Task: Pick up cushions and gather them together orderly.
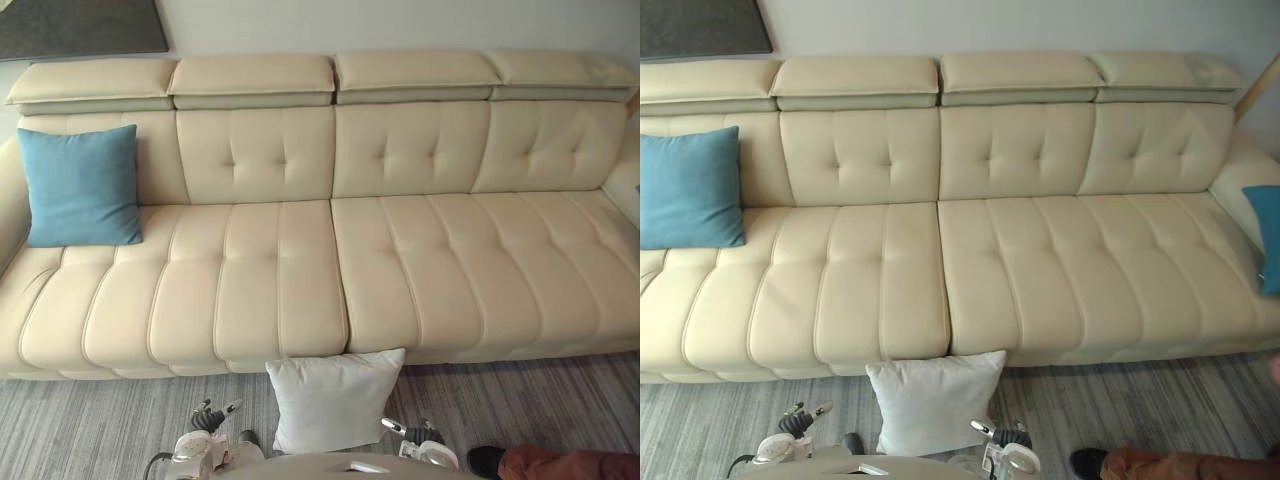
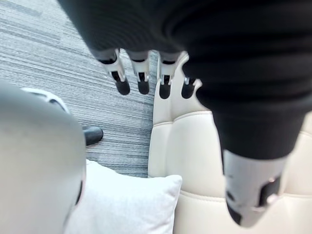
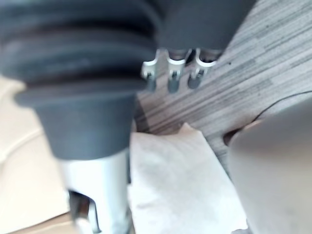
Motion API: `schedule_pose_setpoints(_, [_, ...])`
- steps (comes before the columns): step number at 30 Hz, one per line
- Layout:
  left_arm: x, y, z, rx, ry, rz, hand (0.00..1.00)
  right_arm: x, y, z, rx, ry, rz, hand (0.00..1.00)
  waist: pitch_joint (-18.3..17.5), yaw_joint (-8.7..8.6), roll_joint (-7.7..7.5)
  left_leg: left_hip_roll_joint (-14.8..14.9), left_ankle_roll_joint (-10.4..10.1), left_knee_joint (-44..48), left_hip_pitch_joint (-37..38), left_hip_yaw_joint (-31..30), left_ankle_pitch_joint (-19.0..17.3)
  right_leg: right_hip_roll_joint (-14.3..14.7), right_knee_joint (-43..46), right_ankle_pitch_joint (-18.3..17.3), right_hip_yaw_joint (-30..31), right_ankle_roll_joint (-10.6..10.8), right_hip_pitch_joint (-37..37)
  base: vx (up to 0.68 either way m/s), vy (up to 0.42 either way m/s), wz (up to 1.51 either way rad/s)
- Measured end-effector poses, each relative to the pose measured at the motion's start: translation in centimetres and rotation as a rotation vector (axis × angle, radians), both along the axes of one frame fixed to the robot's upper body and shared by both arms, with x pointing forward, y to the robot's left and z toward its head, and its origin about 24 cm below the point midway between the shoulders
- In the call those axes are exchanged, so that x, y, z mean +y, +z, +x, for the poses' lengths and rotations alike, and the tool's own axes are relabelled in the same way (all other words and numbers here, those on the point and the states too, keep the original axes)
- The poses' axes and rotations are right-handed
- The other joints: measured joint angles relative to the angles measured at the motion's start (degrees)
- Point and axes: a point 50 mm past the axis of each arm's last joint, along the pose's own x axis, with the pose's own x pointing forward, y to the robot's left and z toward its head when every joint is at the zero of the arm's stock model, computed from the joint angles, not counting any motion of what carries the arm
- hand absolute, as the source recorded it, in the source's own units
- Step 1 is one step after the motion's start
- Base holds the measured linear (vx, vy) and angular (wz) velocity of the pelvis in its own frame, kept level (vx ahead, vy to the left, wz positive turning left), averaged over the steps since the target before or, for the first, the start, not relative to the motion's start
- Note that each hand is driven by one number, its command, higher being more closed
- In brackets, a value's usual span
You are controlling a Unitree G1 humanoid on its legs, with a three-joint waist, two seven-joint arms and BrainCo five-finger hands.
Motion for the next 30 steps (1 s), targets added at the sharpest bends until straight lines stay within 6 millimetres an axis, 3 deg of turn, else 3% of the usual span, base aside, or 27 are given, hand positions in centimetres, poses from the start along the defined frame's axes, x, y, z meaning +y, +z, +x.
schedule_pose_setpoints(3, [0.0, 0.0, 0.0, -0.001, -0.005, -0.002, 0.00, -0.2, 0.0, -0.1, 0.003, 0.002, -0.005, 0.00, 0.1, 0.20, -0.48, -1.0, 0.0, -2.6, 1.1, 1.5, 1.3, -0.2, -1.6, -0.8, 1.3, -0.3, 0.0, -0.15, -0.001, -0.33])
schedule_pose_setpoints(4, [0.2, 0.0, 0.1, -0.002, -0.010, 0.004, 0.00, -0.1, 0.0, -0.1, 0.004, 0.007, -0.002, 0.00, 0.0, 0.24, -0.93, -1.8, -0.1, -2.6, 1.2, 2.5, 1.4, -1.1, -2.3, -2.6, 1.9, 0.6, -0.2, -0.18, 0.000, -0.37])
schedule_pose_setpoints(7, [-0.2, -0.2, -0.3, 0.021, -0.042, 0.001, 0.00, -0.8, 0.2, 0.3, -0.007, 0.015, -0.024, 0.00, -0.4, -0.47, 0.12, -2.1, 0.0, -2.6, 1.5, 2.6, 1.2, -1.1, -1.5, -2.5, 3.7, 0.5, -1.1, -0.14, 0.017, -0.24])
schedule_pose_setpoints(11, [-0.4, 0.1, 0.5, -0.002, -0.065, 0.005, 0.00, -0.4, 0.4, 1.1, -0.021, 0.078, -0.037, 0.00, -0.4, -0.05, 0.27, -2.1, 0.4, -2.6, -0.2, 3.9, 0.9, -0.4, -1.5, -2.9, 7.0, -0.4, -3.8, -0.08, 0.024, -0.20])
schedule_pose_setpoints(13, [-0.2, 0.3, 1.1, -0.019, -0.065, 0.020, 0.00, -0.1, 1.0, 2.7, -0.063, 0.127, -0.054, 0.00, -0.4, -0.02, 0.42, -1.6, 0.6, -1.9, -4.5, 5.8, 0.7, 0.0, 0.5, -2.1, 9.6, -3.0, -10.4, -0.07, 0.018, -0.57])
schedule_pose_setpoints(14, [0.0, 1.0, 3.0, -0.072, -0.073, 0.043, 0.00, 0.6, 2.0, 4.8, -0.136, 0.170, -0.067, 0.00, 1.9, -0.78, -0.38, -0.6, 1.7, 4.8, -10.5, 6.1, -1.4, 0.0, 3.7, -1.8, 11.0, -3.3, -15.6, -0.07, 0.002, -0.42])
schedule_pose_setpoints(16, [0.1, 1.6, 4.4, -0.118, -0.062, 0.053, 0.00, 0.8, 2.7, 6.1, -0.183, 0.190, -0.077, 0.00, 3.6, -0.86, -0.65, 1.1, 1.9, 11.1, -15.0, 6.9, -4.0, 0.3, 5.8, -1.6, 11.7, -3.1, -18.8, -0.07, -0.004, -0.26])
schedule_pose_setpoints(18, [0.1, 2.6, 6.3, -0.195, -0.031, 0.050, 0.00, 0.8, 4.9, 9.0, -0.306, 0.223, -0.132, 0.00, 5.8, -0.62, 0.51, 6.6, 2.3, 25.1, -23.9, 7.7, -10.1, 2.6, 10.3, -1.2, 14.0, -0.6, -25.5, -0.11, 0.029, -0.68])
schedule_pose_setpoints(20, [0.2, 3.4, 7.5, -0.245, -0.002, 0.057, 0.00, 0.8, 6.9, 11.1, -0.400, 0.269, -0.196, 0.00, 7.2, -0.63, 1.05, 9.0, 2.7, 30.7, -27.9, 8.6, -12.5, 3.9, 14.0, -1.7, 15.6, 0.8, -30.2, -0.12, 0.055, -0.61])
schedule_pose_setpoints(21, [0.2, 4.4, 9.1, -0.302, 0.007, 0.060, 0.00, 0.7, 8.6, 12.8, -0.480, 0.275, -0.230, 0.00, 8.3, -0.59, 1.36, 10.2, 2.9, 33.5, -31.0, 9.1, -13.6, 4.6, 16.7, -2.0, 16.8, 1.5, -34.0, -0.11, 0.043, -0.44])
schedule_pose_setpoints(24, [0.3, 7.5, 13.3, -0.468, 0.021, 0.074, 0.00, 0.9, 12.9, 16.7, -0.657, 0.269, -0.288, 0.00, 12.1, -0.39, 1.46, 13.2, 3.6, 39.5, -38.9, 10.0, -15.5, 6.3, 22.5, -2.4, 18.6, 2.4, -43.3, -0.10, 0.013, -0.38])
schedule_pose_setpoints(30, [0.4, 13.4, 19.5, -0.701, 0.041, 0.077, 0.00, 1.8, 19.9, 22.1, -0.893, 0.286, -0.365, 0.00, 18.2, 0.73, 1.63, 16.2, 5.0, 47.8, -53.7, 7.9, -16.5, 7.8, 32.3, -3.8, 18.2, 3.1, -58.5, -0.07, -0.021, -0.02])
